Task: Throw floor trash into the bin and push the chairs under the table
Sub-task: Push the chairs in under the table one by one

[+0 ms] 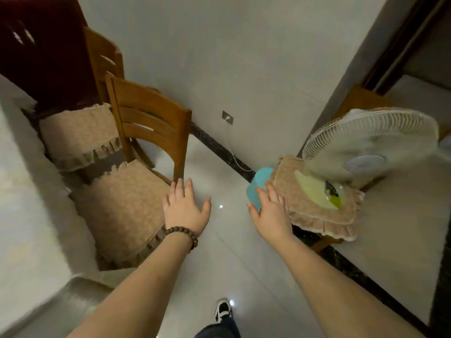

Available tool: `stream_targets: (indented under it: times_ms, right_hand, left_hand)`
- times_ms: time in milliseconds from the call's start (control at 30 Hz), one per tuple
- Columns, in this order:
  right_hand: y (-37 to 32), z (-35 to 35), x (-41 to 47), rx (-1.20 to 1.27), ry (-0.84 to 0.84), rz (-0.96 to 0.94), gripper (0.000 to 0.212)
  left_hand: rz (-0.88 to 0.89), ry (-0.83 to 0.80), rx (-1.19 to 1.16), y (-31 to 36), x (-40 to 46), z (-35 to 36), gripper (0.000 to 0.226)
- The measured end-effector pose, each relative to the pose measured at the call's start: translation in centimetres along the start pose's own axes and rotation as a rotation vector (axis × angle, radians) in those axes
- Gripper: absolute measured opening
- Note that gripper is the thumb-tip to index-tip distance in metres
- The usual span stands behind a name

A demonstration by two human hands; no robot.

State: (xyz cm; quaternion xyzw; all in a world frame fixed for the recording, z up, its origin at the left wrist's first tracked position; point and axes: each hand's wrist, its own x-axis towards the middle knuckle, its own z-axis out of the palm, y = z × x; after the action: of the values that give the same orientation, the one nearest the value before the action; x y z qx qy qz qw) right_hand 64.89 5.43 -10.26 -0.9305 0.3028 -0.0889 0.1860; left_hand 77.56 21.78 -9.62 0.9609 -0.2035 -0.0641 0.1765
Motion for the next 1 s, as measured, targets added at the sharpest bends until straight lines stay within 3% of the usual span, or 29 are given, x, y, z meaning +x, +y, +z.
stream_targets:
  times_ms: [400, 667, 1000]
  right_hand:
    - [0.8, 0.9, 25.3, 0.054, -0.038, -0.253, 0.051]
    - [0.2, 1.9, 43.6, 0.075, -0.105, -0.459, 0.052]
    - [-9.6, 6.5, 57.0, 0.101, -0.279, -0.768, 0.052]
  left_hand:
    - [-0.189, 0.141, -0.037, 6.7, 18.6, -2.2, 0.073]
    - [-0.383, 0.320, -0.059, 10.4, 32.3, -1.7, 0.075]
    - [-0.661, 0.345, -0.030, 7.4, 43.9, -3.0, 0.096]
